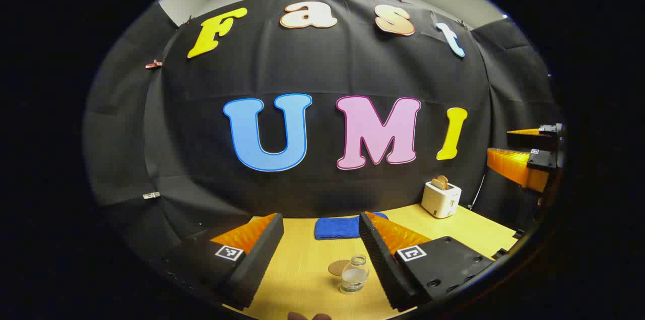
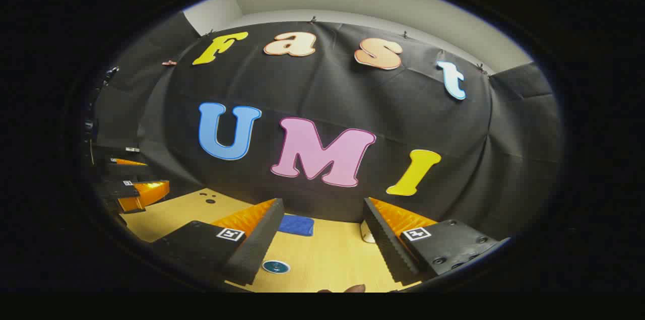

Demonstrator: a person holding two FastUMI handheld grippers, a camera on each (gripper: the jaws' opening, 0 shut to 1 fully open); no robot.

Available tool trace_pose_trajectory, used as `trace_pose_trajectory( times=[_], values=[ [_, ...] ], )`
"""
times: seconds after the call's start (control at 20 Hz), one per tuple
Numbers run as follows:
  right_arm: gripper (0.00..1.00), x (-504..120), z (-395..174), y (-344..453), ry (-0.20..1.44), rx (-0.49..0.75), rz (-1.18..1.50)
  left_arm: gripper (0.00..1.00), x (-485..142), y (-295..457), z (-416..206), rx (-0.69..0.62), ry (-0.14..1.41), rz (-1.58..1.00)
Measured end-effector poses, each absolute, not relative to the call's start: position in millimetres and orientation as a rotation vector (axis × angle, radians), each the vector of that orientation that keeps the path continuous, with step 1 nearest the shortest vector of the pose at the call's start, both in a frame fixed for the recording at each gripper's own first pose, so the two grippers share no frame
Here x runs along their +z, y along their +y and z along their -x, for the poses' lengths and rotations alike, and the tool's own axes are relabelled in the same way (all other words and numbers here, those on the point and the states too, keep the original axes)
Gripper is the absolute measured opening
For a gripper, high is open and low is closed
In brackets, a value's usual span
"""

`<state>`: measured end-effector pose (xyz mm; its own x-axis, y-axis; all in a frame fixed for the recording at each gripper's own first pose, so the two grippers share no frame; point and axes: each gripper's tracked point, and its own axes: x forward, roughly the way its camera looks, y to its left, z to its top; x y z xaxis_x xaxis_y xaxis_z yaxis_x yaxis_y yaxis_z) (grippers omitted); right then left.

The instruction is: Open the teacup lid with one hand, grasp the water bottle and pour water into the teacup with the other hand; after pouring, place the water bottle on the coaster and then close the teacup lid.

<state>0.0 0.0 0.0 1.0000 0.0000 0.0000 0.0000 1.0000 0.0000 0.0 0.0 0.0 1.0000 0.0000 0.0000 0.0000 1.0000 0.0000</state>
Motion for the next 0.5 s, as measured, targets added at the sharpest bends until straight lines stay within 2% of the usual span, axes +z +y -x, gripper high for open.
trace_pose_trajectory(
  times=[0.5],
  values=[
    [0.96,-3.1,9.5,14.9,0.01,0.02,-0.008,0.95,-1.9,2.3,9.7,-0.001,0.001,-0.003]
  ],
)
